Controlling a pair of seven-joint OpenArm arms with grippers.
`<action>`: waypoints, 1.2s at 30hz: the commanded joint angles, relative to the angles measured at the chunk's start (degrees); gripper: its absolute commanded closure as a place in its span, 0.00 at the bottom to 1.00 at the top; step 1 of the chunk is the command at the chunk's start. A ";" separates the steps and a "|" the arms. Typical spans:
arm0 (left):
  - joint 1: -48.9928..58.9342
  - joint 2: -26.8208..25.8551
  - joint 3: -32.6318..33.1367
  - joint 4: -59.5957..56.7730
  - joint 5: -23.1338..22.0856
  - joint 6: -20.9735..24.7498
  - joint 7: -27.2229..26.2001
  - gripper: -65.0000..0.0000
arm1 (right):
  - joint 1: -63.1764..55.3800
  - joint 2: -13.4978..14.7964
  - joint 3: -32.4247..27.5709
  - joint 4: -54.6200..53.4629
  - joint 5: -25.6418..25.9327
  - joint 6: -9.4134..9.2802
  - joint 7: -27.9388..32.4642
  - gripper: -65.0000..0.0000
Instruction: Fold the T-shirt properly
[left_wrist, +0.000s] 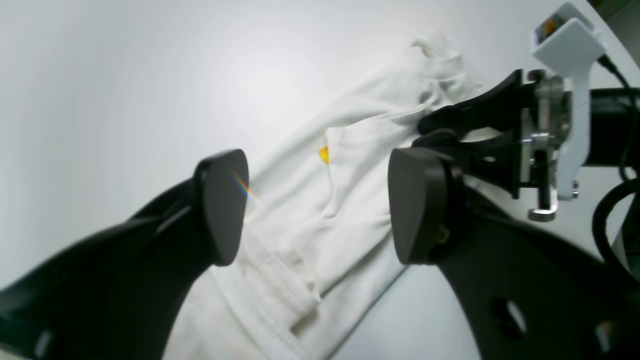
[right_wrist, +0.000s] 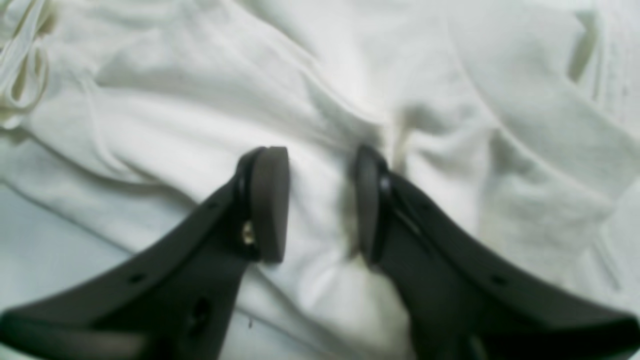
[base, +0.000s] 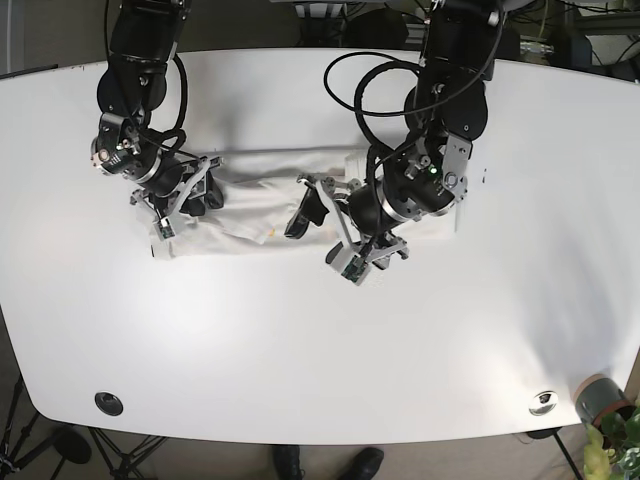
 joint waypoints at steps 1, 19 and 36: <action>0.45 -1.01 -3.47 1.64 0.11 -0.04 -1.99 0.37 | 1.35 -0.22 0.28 3.29 0.71 0.08 -0.32 0.67; 7.13 -2.77 -28.44 -5.75 0.11 -19.03 -4.89 1.00 | 9.79 -1.62 18.13 13.49 10.20 0.08 -21.59 0.25; 7.92 -2.77 -38.11 -10.14 0.29 -23.47 -5.16 1.00 | 11.20 6.29 27.89 -7.17 23.48 0.08 -25.37 0.10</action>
